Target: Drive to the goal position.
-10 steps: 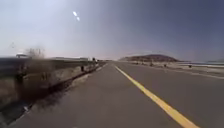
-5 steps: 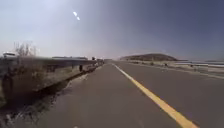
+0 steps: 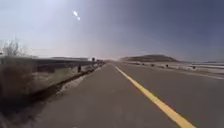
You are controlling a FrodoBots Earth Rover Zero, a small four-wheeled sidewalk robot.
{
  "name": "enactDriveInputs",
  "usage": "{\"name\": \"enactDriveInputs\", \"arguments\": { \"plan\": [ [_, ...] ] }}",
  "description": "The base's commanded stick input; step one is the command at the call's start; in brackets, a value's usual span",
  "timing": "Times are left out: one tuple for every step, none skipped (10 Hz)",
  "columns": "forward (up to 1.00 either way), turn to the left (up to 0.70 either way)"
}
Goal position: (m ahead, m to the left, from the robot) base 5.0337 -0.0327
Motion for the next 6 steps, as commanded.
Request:
{"name": "enactDriveInputs", "arguments": {
  "plan": [
    [0.5, 0.0],
    [0.5, 0.0],
    [0.5, 0.0],
    [0.5, 0.0],
    [0.5, 0.0],
    [0.5, 0.0]
  ]
}}
